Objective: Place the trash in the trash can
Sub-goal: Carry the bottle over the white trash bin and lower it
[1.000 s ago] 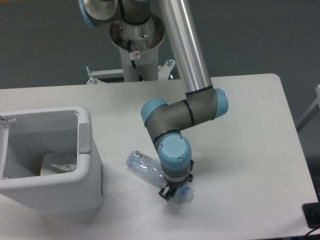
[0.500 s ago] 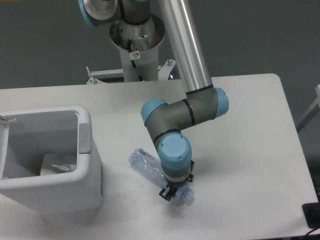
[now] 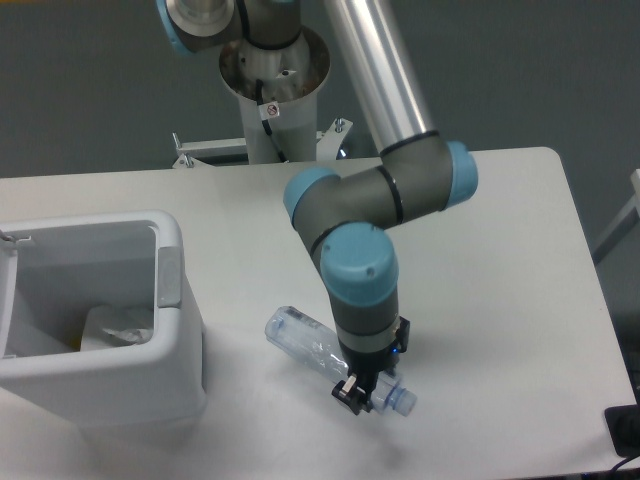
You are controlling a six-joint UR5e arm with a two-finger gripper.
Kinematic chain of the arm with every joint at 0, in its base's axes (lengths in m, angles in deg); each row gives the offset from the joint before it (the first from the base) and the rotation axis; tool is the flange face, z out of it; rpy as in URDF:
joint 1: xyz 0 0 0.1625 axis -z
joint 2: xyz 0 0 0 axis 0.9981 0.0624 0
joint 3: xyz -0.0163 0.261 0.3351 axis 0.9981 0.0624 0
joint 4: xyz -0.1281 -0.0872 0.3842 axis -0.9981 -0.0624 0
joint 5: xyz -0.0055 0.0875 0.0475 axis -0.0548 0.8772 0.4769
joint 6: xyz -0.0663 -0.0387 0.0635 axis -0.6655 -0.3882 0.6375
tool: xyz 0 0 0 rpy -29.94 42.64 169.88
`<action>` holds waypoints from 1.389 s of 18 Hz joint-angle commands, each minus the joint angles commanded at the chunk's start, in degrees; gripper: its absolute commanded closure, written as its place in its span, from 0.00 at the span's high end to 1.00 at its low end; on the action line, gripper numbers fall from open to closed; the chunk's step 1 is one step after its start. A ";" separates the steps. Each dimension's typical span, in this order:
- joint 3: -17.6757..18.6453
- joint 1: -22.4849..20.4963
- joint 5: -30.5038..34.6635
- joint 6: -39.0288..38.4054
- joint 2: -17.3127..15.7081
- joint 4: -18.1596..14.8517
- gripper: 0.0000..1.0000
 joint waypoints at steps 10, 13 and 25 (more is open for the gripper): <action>-0.45 0.88 -7.20 -0.44 -11.69 14.76 0.64; -0.53 1.58 -10.80 0.00 -14.06 15.91 0.64; 3.33 16.78 -16.08 20.65 -12.58 18.54 0.64</action>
